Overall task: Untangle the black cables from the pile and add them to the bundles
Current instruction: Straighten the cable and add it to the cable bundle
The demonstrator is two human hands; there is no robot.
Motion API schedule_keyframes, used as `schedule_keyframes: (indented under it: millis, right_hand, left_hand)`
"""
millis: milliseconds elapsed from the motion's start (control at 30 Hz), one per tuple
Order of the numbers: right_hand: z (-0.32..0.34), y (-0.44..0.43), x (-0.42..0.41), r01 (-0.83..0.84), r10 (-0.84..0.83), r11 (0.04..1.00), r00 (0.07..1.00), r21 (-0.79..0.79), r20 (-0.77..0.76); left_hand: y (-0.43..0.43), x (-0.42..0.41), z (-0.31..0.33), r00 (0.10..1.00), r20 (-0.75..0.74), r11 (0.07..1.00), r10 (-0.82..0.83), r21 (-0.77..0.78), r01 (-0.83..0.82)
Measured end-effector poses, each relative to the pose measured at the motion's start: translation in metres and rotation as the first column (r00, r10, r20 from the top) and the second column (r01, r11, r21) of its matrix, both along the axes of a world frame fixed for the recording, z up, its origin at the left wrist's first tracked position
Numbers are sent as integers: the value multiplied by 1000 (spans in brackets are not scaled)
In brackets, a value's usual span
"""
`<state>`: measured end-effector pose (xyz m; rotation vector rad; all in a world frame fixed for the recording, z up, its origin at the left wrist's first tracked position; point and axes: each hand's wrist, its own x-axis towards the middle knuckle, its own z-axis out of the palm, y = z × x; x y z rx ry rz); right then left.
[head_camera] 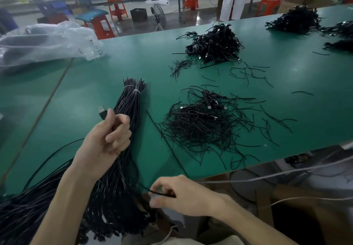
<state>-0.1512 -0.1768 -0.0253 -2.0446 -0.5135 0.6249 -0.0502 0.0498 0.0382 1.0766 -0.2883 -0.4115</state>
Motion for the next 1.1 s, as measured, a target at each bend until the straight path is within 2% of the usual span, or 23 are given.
schedule_keyframes:
  millis: [133,233,300,333,367,433,467,500,533,567,633,667,700,867,933,1033,1100]
  right_hand:
    - [9,22,1,63,-42,965,995,256,-86]
    - [10,20,11,135,-124,958,991,252,-58]
    - [10,11,20,201,-179,941,978,273,-103]
    - [11,6,25,241,-208,927,968,288,-140]
    - [11,0,30,273,-232,917,958,293,-166]
    - [14,-7,38,300,-249,906,948,298,-198]
    - [16,-9,42,300,-242,901,947,312,-212]
    - [19,-9,44,295,-231,896,948,332,-219]
    - [22,-8,47,287,-225,892,952,350,-206]
    - [25,-6,48,279,-227,888,957,365,-180]
    - [30,-2,50,276,-261,877,961,393,-93]
    - [31,0,51,280,-288,871,957,403,-43]
    - [32,1,51,287,-317,867,948,406,7]
    - [35,5,46,298,-390,869,904,395,176]
    - [35,7,44,290,-388,886,890,361,238]
    - [36,11,43,286,-378,907,877,310,296]
    - [35,12,44,280,-360,924,869,262,341]
  left_hand:
    - [-7,-14,9,993,100,995,-70,80,62]
    - [5,-21,12,970,135,975,-203,116,188]
    - [16,-25,13,916,176,925,-360,200,324]
    - [19,-27,15,858,187,862,-478,288,417]
    - [20,-29,15,771,166,756,-614,404,515]
    - [15,-32,13,574,41,465,-818,635,617]
    - [10,-34,7,533,-18,357,-846,723,591]
    - [4,-35,-1,548,-51,300,-835,793,530]
    - [-1,-35,-10,606,-47,284,-794,853,438]
    - [-6,-37,-17,679,-10,300,-734,892,337]
    - [-14,-38,-25,806,101,466,-583,855,229]
    - [-17,-38,-26,845,146,556,-514,807,199]
    - [-20,-37,-27,870,178,609,-461,776,164]
    - [-30,-39,-39,934,179,765,-308,631,131]
    - [-31,-39,-42,949,126,785,-289,598,160]
    - [-30,-41,-47,935,77,819,-346,511,261]
    - [-34,-42,-52,951,47,861,-304,441,254]
